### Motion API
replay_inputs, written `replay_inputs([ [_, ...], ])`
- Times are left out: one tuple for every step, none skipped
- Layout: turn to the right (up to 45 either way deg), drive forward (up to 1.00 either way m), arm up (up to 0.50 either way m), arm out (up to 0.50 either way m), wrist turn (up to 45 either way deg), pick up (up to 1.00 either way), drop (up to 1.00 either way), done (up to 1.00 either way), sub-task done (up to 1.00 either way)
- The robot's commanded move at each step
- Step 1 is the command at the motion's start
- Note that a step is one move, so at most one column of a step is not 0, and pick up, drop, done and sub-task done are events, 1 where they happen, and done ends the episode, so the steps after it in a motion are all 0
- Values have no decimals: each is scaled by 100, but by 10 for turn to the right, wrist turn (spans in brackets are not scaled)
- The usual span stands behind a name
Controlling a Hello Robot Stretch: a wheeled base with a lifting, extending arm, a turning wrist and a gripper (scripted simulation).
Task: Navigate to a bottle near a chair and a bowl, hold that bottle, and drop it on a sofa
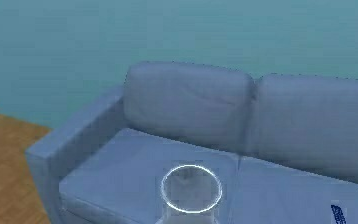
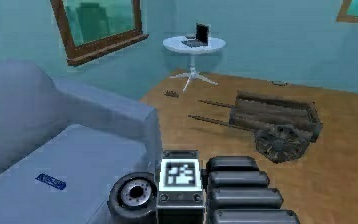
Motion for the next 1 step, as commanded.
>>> replay_inputs([
  [-450, 0, 0, 0, 0, 0, 0, 0, 0],
])
